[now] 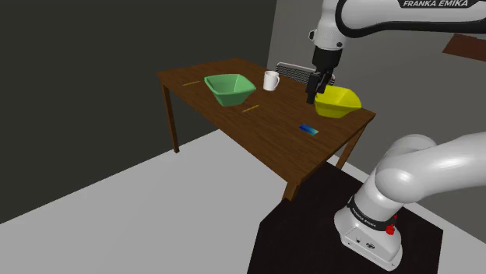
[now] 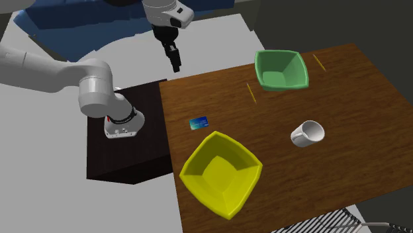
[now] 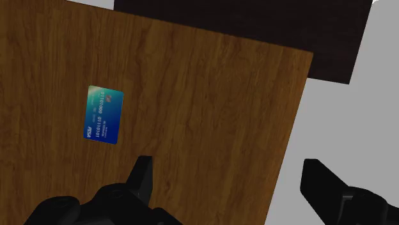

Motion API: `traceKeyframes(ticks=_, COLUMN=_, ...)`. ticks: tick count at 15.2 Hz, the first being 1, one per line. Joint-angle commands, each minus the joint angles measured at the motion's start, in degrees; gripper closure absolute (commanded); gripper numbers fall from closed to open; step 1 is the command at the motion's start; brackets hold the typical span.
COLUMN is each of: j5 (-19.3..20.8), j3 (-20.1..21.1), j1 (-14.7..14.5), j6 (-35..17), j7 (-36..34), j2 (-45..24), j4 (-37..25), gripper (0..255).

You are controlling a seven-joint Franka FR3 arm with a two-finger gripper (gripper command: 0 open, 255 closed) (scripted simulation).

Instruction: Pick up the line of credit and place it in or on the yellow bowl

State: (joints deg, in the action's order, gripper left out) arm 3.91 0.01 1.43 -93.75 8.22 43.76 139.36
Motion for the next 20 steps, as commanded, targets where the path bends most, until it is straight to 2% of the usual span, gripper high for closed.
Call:
traceKeyframes(ticks=1, j5=0.0, j3=0.0, j1=0.0, j6=0.0, j7=0.0, j2=0.0, j4=0.0, gripper=0)
traceKeyframes(ticks=10, j5=3.8, j3=-8.7, j1=4.8, j6=-11.7, j7=4.8, j2=-7.5, j4=6.9, gripper=0)
traceKeyframes(ticks=20, j5=5.9, j3=-18.6, j1=9.2, j6=-25.7, j7=11.0, j2=-22.8, j4=8.8, gripper=0)
